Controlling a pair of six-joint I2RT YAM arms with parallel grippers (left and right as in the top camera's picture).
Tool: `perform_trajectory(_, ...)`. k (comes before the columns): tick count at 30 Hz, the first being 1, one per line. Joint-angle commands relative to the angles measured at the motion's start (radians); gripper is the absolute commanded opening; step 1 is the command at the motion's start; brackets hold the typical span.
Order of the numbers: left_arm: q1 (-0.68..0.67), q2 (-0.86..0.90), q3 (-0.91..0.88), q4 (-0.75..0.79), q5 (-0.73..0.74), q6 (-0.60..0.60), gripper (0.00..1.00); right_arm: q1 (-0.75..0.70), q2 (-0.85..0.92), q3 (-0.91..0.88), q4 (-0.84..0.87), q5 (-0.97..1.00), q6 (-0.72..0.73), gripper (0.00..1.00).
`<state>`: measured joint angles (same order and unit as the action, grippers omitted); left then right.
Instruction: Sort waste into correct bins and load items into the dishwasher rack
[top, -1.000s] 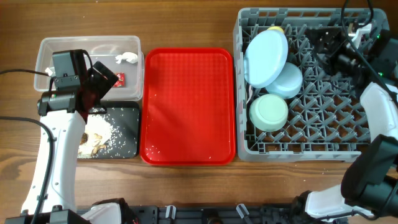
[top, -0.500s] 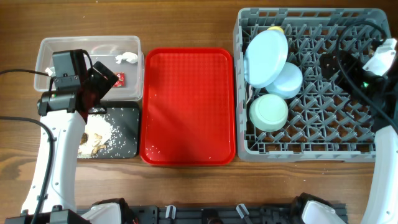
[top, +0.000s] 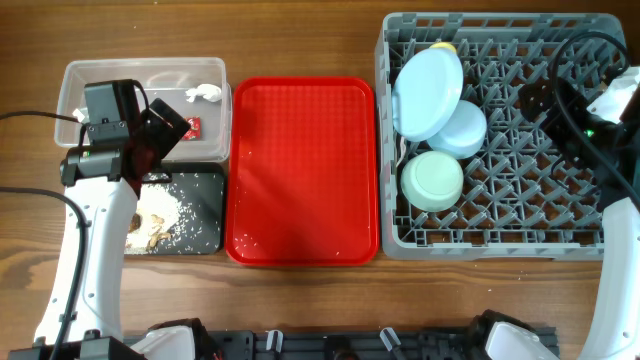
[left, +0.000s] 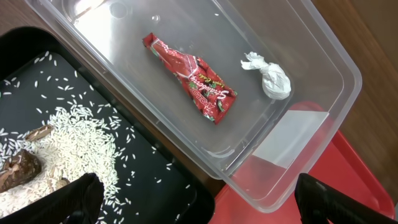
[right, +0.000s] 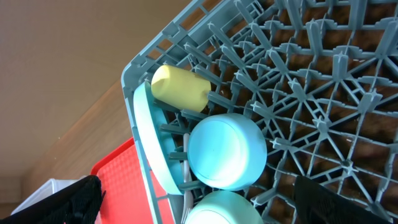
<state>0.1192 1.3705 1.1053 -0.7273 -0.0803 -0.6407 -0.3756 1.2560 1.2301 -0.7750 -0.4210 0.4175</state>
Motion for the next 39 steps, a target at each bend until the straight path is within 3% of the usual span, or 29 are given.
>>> perform_trajectory(1, 0.003, -0.016, 0.008, 0.0, -0.003, 0.016, 1.0, 0.006, 0.008, 0.015, -0.001, 0.018, 0.012, 1.0)
perform_trajectory(10, 0.003, -0.016, 0.008, 0.0, -0.003, 0.016, 1.0, 0.039, -0.164, 0.014, 0.0, 0.019, 0.011, 1.0)
perform_trajectory(14, 0.003, -0.016, 0.008, 0.0, -0.003, 0.016, 1.0, 0.172, -0.314, 0.013, -0.002, 0.092, 0.011, 0.99)
perform_trajectory(22, 0.003, -0.016, 0.008, 0.0, -0.003, 0.016, 1.0, 0.499, -0.578, -0.022, 0.032, 0.447, 0.012, 1.0)
perform_trajectory(28, 0.003, -0.016, 0.008, 0.0, -0.003, 0.016, 1.0, 0.615, -0.821, -0.279, 0.269, 0.549, 0.029, 1.0)
perform_trajectory(35, 0.003, -0.016, 0.008, 0.0, -0.003, 0.016, 1.0, 0.613, -1.091, -0.698, 0.537, 0.705, 0.455, 1.0)
perform_trajectory(39, 0.003, -0.016, 0.008, 0.0, -0.003, 0.016, 1.0, 0.613, -1.183, -0.875, 0.762, 0.77, 0.48, 1.0)
